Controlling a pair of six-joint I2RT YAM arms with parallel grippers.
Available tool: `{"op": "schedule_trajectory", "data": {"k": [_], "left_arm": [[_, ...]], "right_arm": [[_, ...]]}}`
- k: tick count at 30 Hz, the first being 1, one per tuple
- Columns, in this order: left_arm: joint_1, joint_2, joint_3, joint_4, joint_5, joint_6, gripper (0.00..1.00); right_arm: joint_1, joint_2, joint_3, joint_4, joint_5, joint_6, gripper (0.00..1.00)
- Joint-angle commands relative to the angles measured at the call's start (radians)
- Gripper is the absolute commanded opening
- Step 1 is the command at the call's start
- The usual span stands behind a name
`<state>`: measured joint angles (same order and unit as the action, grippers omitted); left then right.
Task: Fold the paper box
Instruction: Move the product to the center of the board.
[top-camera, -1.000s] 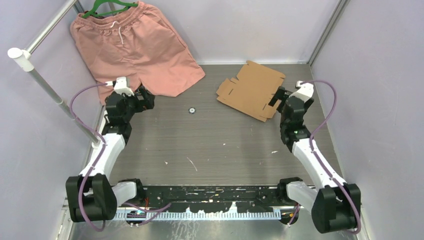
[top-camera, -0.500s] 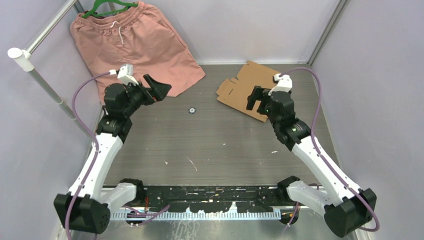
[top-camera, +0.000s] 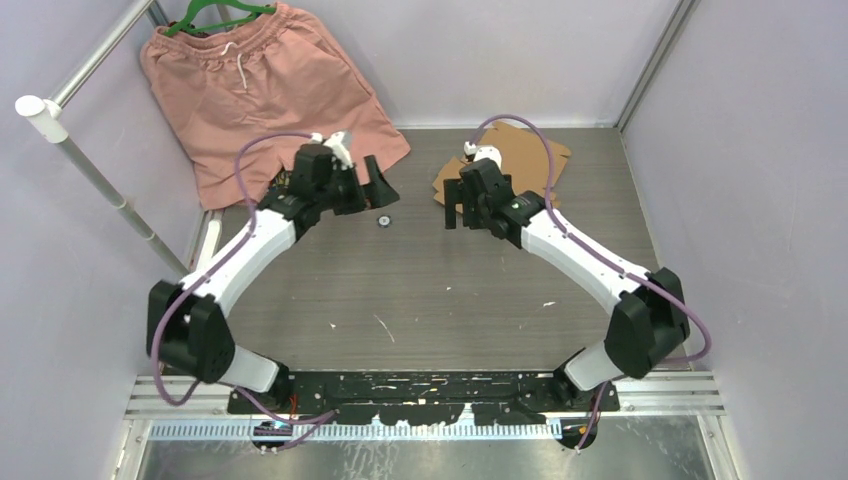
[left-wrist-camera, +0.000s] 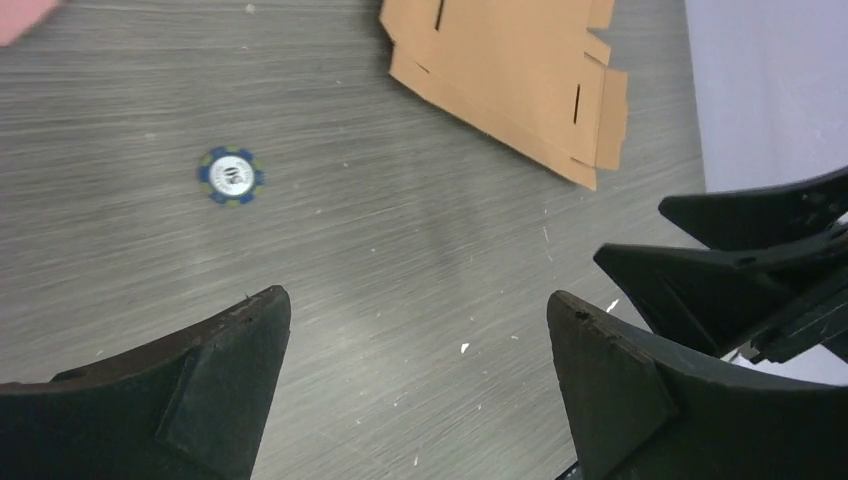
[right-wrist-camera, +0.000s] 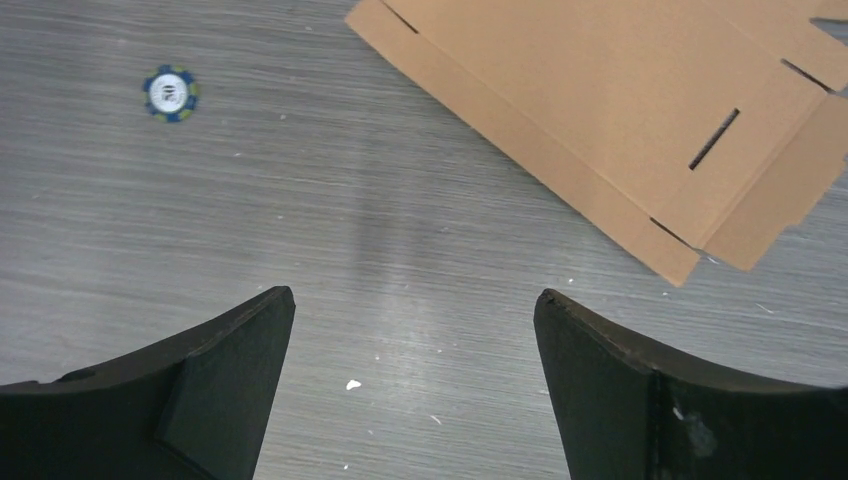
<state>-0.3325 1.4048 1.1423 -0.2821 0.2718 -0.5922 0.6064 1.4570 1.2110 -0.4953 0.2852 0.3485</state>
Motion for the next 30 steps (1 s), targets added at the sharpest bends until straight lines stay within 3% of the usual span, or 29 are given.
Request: {"op": "schedule_trajectory", "data": {"k": [1, 3, 5, 7, 11, 15, 20, 30], "left_arm": [[-0.059, 0.146, 0.087, -0.006, -0.055, 0.025, 1.00], [-0.058, 0.211, 0.116, -0.024, -0.087, 0.034, 1.00], [-0.058, 0.257, 0.132, -0.020, -0.126, 0.051, 0.92], [-0.058, 0.300, 0.155, -0.006, -0.168, 0.068, 0.80], [-0.057, 0.419, 0.260, -0.033, -0.191, 0.120, 0.39], [-0.058, 0.476, 0.293, 0.005, -0.202, 0.128, 0.24], [-0.067, 0.545, 0.330, 0.042, -0.247, 0.144, 0.26], [-0.132, 0.680, 0.434, -0.015, -0.342, 0.184, 0.40]], "right_arm": [[-0.022, 0.055, 0.130, -0.065, 0.065, 0.016, 0.92], [-0.027, 0.097, 0.185, -0.097, 0.067, 0.019, 0.90], [-0.031, 0.127, 0.225, -0.118, 0.064, 0.019, 0.90], [-0.041, 0.144, 0.249, -0.136, 0.048, 0.023, 0.88], [-0.044, 0.140, 0.234, -0.130, 0.029, 0.034, 0.87], [-0.045, 0.109, 0.190, -0.123, 0.026, 0.043, 0.87], [-0.049, 0.075, 0.130, -0.111, 0.015, 0.049, 0.88], [-0.071, 0.050, 0.080, -0.108, -0.011, 0.046, 0.89]]}}
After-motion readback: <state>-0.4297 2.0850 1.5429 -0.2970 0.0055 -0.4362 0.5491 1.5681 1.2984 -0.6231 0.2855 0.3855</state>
